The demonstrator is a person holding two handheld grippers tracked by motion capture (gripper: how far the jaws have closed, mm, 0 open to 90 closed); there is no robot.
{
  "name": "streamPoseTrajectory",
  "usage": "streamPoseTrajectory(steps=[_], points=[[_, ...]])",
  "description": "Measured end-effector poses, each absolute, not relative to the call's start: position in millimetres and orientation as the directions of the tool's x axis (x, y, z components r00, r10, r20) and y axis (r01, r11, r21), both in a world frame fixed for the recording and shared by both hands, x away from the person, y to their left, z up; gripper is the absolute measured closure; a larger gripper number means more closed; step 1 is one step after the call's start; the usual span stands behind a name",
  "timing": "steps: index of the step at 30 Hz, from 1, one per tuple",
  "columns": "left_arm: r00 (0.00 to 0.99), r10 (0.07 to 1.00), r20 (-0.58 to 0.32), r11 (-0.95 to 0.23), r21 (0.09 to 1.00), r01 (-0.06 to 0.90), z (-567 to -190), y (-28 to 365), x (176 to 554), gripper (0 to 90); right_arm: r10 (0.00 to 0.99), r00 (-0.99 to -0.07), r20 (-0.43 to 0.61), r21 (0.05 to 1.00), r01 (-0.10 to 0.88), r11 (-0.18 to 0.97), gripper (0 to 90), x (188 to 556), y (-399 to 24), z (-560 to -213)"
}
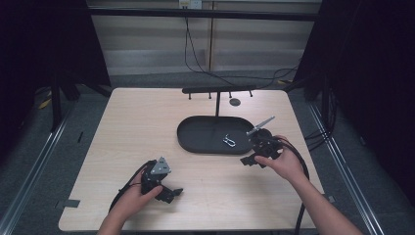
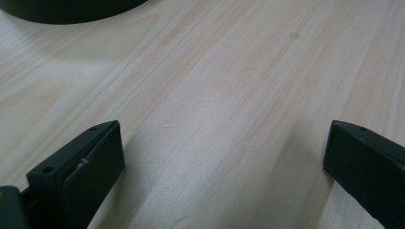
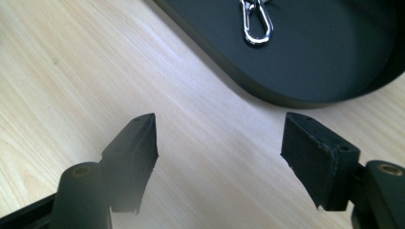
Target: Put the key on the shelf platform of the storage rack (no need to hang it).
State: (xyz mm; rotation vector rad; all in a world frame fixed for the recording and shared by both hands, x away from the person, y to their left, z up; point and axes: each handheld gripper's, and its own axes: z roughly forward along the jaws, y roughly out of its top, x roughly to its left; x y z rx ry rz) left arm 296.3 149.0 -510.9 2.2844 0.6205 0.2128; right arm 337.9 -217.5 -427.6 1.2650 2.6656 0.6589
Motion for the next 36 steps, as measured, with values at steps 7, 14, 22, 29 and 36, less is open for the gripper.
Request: streamPoseTrajectory(steps=[7,14,22,29,36], points=[[0.869,0.494,-0.032,-0.604,0.706,0.370,-511,149,296,0.0,0.764,-0.642,0.074,0.433,0.710,0.555,27.8,328,-224,-433],[0.869,0.494,-0.032,-0.605,0.705,0.370,-511,149,296,0.0,0.759,-0.648,0.062,0.432,0.703,0.565,27.6,319,-229,-439],[0.869,0.494,-0.032,-0.605,0.705,0.370,-511,149,296,0.0,0.768,-0.636,0.077,0.435,0.715,0.548,27.6,311,-238,-445],[0.869,0.494,-0.032,-0.605,0.705,0.370,-511,149,296,0.0,0.777,-0.624,0.082,0.431,0.725,0.537,27.6,304,-250,-451],[0.869,0.493,-0.034,-0.604,0.706,0.370,-511,149,296,0.0,0.786,-0.613,0.080,0.427,0.734,0.528,27.6,297,-260,-455]])
